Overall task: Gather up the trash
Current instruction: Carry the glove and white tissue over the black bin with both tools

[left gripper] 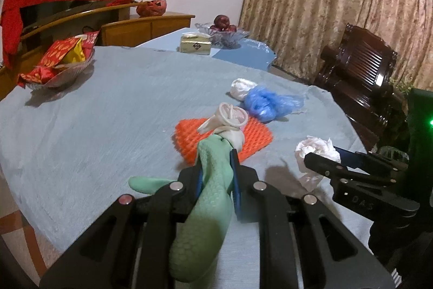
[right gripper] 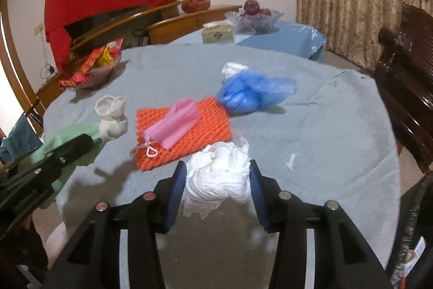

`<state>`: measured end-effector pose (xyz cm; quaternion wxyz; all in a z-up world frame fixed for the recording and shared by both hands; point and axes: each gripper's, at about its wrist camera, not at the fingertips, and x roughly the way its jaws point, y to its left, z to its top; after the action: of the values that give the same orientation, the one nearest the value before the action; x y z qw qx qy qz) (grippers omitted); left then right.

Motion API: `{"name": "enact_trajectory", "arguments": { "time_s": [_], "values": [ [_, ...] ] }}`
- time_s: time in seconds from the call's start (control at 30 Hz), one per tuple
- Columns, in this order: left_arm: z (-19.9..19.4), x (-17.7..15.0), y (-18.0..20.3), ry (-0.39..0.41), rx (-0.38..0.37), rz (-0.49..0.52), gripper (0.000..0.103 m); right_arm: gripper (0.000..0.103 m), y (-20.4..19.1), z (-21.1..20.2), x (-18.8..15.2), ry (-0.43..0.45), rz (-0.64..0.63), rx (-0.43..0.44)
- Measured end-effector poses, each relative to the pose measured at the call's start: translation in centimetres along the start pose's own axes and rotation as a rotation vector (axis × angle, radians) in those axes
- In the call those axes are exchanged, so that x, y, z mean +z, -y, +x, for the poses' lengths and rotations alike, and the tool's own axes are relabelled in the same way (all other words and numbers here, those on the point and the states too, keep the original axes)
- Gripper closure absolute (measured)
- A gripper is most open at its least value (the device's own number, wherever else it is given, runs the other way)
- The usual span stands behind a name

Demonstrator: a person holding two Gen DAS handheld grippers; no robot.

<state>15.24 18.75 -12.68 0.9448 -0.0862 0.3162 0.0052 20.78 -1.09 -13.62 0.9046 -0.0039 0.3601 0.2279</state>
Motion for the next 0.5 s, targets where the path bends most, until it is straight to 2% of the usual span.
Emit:
{"name": "enact_trajectory", "arguments": {
  "time_s": [0.5],
  "values": [
    [-2.2, 1.6, 7.2, 0.046, -0.111, 0.069, 0.087, 0.057, 3.7, -9.0, 0.8, 0.124, 0.032, -0.063]
  ]
}}
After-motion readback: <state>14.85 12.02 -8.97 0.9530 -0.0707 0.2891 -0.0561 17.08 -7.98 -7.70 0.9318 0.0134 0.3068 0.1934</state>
